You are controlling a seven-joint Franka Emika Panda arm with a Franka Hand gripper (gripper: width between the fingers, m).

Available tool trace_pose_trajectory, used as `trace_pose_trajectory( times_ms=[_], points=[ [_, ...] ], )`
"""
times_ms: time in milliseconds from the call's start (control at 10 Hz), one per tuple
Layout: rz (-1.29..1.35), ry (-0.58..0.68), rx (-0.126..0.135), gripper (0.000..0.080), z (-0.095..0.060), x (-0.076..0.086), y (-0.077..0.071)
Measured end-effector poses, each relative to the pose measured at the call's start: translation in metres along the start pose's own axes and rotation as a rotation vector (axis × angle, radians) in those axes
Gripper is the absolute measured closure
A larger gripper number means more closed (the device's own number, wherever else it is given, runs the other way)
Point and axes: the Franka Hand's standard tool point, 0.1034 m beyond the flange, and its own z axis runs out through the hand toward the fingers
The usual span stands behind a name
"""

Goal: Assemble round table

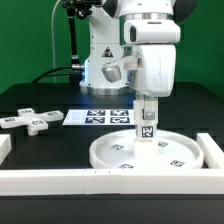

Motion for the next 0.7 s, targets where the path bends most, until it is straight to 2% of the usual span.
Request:
trace_pose_trajectory(
  times_ms=[400,500,700],
  points=[
    [0.056,0.0,0.0,0.0393,0.0001,0.0,-0.0001],
    [0.175,-0.001,0.01,0.0393,0.0006,0.0033,-0.0003],
    [0.499,-0.009,0.063,0.0392,0.0024,0.0055,0.002]
  ],
)
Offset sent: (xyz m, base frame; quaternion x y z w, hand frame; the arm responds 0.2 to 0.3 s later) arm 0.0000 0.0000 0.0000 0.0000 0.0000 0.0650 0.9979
